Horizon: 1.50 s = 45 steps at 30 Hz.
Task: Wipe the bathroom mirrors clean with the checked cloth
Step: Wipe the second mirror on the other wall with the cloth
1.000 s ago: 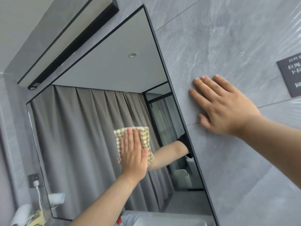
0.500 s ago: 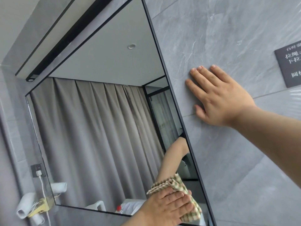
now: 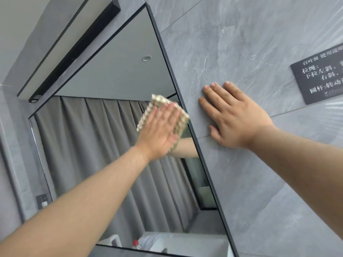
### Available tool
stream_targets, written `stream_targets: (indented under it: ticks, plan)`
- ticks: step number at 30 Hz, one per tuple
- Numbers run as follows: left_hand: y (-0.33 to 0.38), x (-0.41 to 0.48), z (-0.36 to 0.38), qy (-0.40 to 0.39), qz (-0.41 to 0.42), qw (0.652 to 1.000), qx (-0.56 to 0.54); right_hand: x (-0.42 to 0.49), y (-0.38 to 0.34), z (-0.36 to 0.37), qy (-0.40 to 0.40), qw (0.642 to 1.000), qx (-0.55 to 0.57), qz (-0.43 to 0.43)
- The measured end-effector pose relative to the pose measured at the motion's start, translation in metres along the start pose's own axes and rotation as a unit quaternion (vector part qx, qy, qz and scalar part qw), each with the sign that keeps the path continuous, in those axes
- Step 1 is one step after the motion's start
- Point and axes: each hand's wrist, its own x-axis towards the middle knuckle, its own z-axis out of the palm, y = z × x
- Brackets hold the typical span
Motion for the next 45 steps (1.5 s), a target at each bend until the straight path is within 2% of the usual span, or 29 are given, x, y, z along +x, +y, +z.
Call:
stream_targets:
  ticks: [3,6,13,19,24,29,36,41,45]
  plan:
    - [-0.018,0.046,-0.015,0.024,-0.155,0.987,-0.039,0.000,0.000,0.000,0.003,1.000,0.000,0.002]
    - [-0.019,0.065,-0.023,0.034,-0.222,0.972,-0.072,0.000,0.001,0.000,0.004,1.000,0.001,0.001]
    - [0.007,0.040,-0.016,0.024,-0.232,0.967,-0.098,0.000,0.001,-0.002,0.000,1.000,0.000,-0.001]
    - [0.076,-0.033,0.007,-0.002,-0.189,0.973,-0.132,0.000,0.000,-0.001,0.005,1.000,0.002,0.001]
    - [0.152,-0.096,0.018,-0.047,-0.192,0.972,-0.130,-0.001,0.000,-0.001,0.005,1.000,0.004,0.002]
    - [0.198,-0.142,0.030,-0.065,-0.151,0.979,-0.118,-0.001,0.000,-0.002,-0.001,1.000,0.004,-0.002]
    - [0.196,-0.147,0.025,-0.090,-0.138,0.981,-0.105,-0.002,0.000,-0.002,0.005,1.000,0.010,-0.003]
    - [0.138,-0.090,0.016,-0.057,-0.257,0.957,-0.125,0.000,0.000,-0.003,0.013,1.000,0.013,-0.007]
    - [0.080,-0.048,0.007,-0.042,-0.295,0.945,-0.137,-0.002,0.000,-0.002,0.016,1.000,0.019,-0.007]
